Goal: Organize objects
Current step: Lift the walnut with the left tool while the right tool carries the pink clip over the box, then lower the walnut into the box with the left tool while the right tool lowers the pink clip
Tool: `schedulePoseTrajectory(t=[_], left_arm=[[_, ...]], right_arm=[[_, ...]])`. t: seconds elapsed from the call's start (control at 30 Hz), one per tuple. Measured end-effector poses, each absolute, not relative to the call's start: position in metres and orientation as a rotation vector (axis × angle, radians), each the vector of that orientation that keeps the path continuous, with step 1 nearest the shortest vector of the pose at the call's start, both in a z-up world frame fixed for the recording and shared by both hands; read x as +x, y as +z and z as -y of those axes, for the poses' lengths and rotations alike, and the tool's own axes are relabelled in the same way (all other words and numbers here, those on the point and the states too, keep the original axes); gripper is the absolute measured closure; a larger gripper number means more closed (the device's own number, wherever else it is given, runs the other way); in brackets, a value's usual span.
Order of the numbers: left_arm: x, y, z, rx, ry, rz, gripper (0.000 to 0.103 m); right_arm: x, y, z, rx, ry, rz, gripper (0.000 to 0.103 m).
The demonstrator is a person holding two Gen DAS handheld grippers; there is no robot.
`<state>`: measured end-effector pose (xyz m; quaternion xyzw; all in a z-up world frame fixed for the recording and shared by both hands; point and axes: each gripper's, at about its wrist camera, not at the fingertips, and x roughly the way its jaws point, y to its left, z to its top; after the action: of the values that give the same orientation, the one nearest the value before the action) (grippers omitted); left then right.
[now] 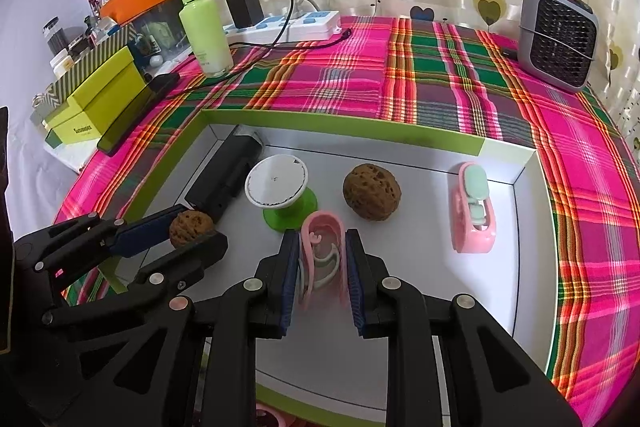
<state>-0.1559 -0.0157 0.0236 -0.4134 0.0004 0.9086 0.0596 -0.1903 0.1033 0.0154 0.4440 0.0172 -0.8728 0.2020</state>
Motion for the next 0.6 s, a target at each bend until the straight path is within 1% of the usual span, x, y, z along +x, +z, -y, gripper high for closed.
schedulePoseTrajectory(t=[0.6], left_arm=[[-0.1569, 0.0229, 0.0149, -1.253, 2.758, -0.017, 0.074]], right_arm=[[-0.1913, 0.0152, -0.1052, 1.23, -2.444, -0.041, 0.079]])
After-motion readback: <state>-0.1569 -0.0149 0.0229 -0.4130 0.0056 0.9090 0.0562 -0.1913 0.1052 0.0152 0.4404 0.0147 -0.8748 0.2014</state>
